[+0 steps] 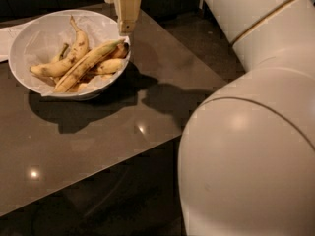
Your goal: Pick banana from white bowl
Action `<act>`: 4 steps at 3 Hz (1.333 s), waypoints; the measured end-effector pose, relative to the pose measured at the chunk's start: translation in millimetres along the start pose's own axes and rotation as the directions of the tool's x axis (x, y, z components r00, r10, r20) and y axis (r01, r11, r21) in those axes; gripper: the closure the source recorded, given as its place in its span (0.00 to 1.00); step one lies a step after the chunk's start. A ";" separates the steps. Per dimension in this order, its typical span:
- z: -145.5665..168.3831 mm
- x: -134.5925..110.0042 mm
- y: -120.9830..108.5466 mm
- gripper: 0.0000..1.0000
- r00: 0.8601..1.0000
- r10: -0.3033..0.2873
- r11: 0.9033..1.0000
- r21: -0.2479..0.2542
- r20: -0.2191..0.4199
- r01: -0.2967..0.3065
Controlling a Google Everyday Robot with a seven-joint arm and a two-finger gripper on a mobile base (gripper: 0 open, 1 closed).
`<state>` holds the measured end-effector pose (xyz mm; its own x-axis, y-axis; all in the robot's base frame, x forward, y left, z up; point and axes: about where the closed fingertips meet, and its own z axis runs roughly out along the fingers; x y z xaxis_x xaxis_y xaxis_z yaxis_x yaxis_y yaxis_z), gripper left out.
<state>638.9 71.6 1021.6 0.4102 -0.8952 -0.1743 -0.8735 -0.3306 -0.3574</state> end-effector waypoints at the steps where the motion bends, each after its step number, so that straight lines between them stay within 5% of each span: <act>1: 18.9 -11.0 -2.8 0.32 1.000 -0.007 0.999 -0.035 0.029 0.008; 4: 57.0 -27.6 -1.5 0.32 0.996 0.040 0.992 -0.122 0.080 -0.030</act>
Offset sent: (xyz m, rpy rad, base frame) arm -0.0313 0.0066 -0.0521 -0.0772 0.2806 0.0445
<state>643.9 113.9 974.7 0.3947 -0.8809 -0.2612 -0.9109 -0.3379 -0.2369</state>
